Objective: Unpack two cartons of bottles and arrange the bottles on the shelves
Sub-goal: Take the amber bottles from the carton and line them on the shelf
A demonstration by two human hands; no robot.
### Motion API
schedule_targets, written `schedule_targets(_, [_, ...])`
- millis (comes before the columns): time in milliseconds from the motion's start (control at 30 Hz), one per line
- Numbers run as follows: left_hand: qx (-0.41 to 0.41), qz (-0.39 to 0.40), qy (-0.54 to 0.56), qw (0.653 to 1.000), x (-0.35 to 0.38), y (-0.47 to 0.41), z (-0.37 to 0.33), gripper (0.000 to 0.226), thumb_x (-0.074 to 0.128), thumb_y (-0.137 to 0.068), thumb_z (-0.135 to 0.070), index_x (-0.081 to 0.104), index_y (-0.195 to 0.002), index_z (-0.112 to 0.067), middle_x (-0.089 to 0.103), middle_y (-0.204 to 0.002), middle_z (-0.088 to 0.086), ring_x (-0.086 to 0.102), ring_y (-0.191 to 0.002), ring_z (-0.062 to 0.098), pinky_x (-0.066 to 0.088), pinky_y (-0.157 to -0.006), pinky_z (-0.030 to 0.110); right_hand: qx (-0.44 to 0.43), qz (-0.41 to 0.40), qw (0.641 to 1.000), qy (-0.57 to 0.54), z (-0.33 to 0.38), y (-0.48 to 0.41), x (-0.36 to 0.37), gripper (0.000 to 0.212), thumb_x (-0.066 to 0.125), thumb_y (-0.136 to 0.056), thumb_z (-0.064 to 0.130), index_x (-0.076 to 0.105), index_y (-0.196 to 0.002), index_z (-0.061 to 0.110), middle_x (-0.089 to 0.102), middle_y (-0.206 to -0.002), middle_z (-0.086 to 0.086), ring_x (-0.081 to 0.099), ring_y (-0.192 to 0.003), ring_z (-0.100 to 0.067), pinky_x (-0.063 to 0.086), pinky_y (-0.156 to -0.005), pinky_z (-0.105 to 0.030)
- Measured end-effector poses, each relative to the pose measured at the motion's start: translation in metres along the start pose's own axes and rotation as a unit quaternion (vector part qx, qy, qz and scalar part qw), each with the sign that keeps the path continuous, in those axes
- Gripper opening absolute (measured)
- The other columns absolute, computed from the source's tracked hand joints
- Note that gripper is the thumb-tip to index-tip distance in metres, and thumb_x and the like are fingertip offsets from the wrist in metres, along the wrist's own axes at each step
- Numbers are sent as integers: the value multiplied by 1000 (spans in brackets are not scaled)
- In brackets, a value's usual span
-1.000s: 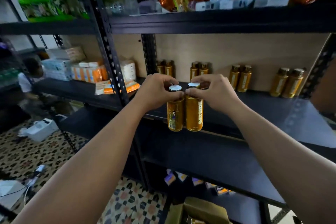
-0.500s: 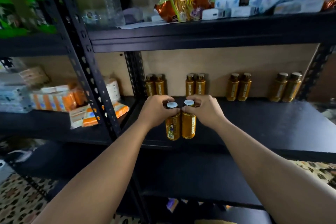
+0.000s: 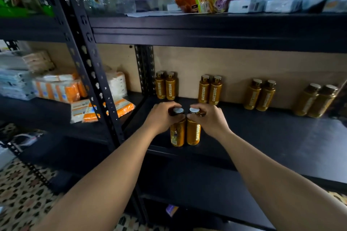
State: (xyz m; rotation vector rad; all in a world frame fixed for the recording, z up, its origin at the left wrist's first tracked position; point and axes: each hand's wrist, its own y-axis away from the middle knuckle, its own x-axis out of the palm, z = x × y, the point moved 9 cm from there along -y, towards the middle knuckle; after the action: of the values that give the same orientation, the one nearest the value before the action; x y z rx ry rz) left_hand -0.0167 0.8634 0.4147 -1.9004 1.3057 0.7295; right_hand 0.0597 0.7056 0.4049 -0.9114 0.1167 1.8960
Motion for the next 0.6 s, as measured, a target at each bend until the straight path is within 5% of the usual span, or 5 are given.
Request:
schedule_targets(167, [-17,14,6,1000,0,1,0,44,74,-88,-36,63,-130,-30,64,-127,-10,57,-111,3,45,-89,22,-19,37,999,-16,-4,-1,2,40,72,-93,32,66,-132,29,67,-131,11,60,-108,-1,46,-85,-17])
schedule_targets(400, [-12,41,16,999,-4,-8,8,46,75,-88,-21,64,-132,-30,60,-136,-7,56,-124,11,47,-104,36,-34,27,999,-5,-4,-4,5,48,72,-91,43,62,-136,30,67,-124,9,61,-108,-5,50,-89,-25])
schedule_targets(600, [14,68,42,997,-7,-12,19,43,72,-91,-19,65,-131,-32,59,-133,-11,53,-121,5,44,-101,27,-20,21,999,-14,-8,-6,10,51,72,-90,45,61,-138,33,65,-130,11,58,-111,-3,48,-89,-23])
